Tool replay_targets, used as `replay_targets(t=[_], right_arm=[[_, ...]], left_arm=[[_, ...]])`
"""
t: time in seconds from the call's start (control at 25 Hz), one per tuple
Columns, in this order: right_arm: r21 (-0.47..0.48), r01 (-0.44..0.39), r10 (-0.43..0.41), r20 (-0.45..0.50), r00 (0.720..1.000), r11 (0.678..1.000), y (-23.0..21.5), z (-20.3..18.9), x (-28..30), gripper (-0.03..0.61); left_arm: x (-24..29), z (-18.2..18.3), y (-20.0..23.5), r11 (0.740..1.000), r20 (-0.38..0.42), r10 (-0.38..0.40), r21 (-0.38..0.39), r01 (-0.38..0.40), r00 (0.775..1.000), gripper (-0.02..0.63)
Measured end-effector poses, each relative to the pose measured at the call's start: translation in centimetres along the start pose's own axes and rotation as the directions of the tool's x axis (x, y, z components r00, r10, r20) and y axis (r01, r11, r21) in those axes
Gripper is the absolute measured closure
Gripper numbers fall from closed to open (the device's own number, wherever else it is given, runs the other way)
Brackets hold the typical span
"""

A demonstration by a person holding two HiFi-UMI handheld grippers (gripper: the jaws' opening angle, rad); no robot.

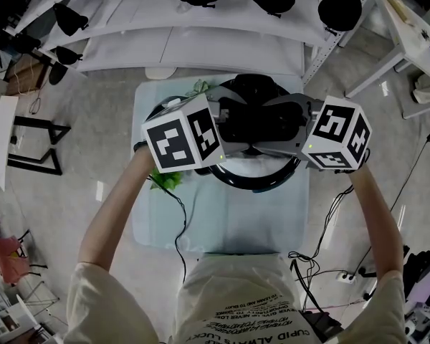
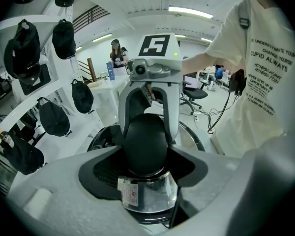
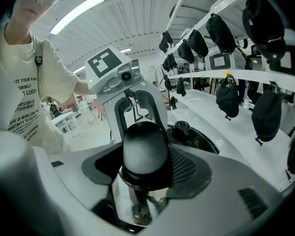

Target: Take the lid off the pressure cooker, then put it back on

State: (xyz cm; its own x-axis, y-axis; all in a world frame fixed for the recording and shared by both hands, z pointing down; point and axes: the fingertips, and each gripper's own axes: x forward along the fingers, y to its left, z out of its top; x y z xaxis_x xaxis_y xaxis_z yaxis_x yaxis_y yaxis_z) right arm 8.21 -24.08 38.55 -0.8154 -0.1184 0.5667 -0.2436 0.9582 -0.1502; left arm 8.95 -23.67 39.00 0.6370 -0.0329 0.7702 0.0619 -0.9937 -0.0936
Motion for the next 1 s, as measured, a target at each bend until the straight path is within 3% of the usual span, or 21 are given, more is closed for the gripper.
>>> replay_targets(t=[0.52, 0.84, 1.0], right_arm=[[-0.013, 0.017, -0.017, 0.025, 1.0, 1.0, -0.04, -0.08, 0.16, 0.298], [-0.023, 0.041, -0.04, 0.044, 0.998, 0.999, 0.06, -0.12, 0.2, 0.296], [-0.041, 0.07, -0.068, 0.06, 0.996, 0.997, 0.09, 0.0, 0.1, 0.29]], left_arm=[[0.02, -0.15, 0.07, 1.0, 0.037, 0.023, -0.019, -0.022, 0.999, 0.336], [-0.26, -0.37, 0.1, 0.993, 0.077, 0.114, -0.049, -0.11, 0.991, 0.336], [-0.7, -0.36, 0.14, 0.978, 0.127, 0.205, -0.072, -0.197, 0.97, 0.336]])
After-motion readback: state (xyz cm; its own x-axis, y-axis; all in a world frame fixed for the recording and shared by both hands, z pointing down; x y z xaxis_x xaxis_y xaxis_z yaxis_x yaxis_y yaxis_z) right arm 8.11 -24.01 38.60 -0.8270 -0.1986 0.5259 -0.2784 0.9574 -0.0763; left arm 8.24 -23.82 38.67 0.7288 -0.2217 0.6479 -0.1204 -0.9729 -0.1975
